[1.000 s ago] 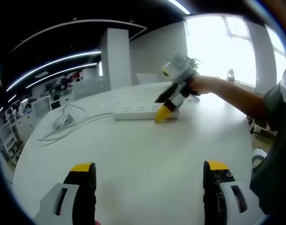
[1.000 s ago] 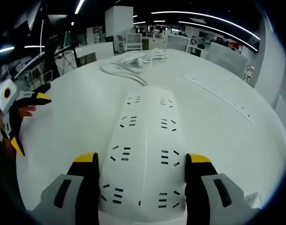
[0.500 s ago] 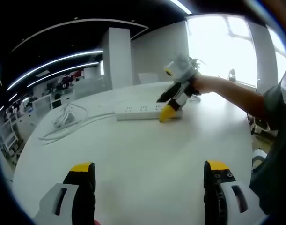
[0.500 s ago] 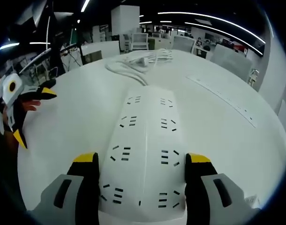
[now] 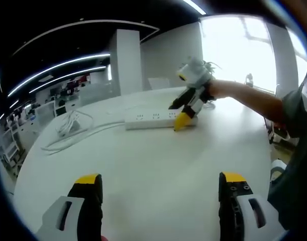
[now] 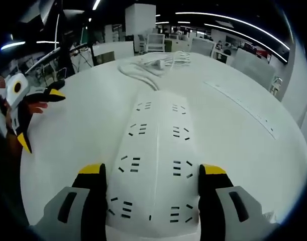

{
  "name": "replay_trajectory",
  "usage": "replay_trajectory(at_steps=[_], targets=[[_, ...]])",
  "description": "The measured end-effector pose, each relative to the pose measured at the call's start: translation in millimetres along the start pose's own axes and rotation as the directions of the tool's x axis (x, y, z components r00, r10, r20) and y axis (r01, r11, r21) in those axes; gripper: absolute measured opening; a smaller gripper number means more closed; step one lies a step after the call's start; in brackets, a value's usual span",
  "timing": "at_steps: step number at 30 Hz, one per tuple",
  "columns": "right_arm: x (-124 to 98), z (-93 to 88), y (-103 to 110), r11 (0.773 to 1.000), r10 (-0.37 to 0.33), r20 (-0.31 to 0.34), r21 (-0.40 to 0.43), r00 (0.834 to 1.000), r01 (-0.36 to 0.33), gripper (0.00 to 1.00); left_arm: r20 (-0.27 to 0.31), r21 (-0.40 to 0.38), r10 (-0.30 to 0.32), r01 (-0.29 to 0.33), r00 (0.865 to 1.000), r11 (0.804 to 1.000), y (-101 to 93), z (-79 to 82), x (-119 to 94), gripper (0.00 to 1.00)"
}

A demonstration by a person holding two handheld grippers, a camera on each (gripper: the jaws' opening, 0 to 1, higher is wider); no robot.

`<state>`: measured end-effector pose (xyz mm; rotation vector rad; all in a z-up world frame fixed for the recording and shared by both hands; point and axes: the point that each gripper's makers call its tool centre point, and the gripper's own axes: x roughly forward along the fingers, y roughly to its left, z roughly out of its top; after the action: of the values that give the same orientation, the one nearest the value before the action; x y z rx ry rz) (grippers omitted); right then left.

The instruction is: Straighten the power strip on the desk, plug the charger into it

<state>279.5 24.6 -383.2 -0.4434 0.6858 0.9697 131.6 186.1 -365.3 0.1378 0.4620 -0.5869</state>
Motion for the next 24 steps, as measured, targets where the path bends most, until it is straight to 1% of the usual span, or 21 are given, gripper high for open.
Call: replay_trajectory(at_steps=[24], targets=[[-5.6, -4.9, 8.6, 0.997, 0.053, -0.001, -0.052, 0.999, -0.053, 0.75, -0.004, 0.01, -0.004, 0.004, 1.0, 1.0, -4.0, 1.4, 1.4, 0.99]])
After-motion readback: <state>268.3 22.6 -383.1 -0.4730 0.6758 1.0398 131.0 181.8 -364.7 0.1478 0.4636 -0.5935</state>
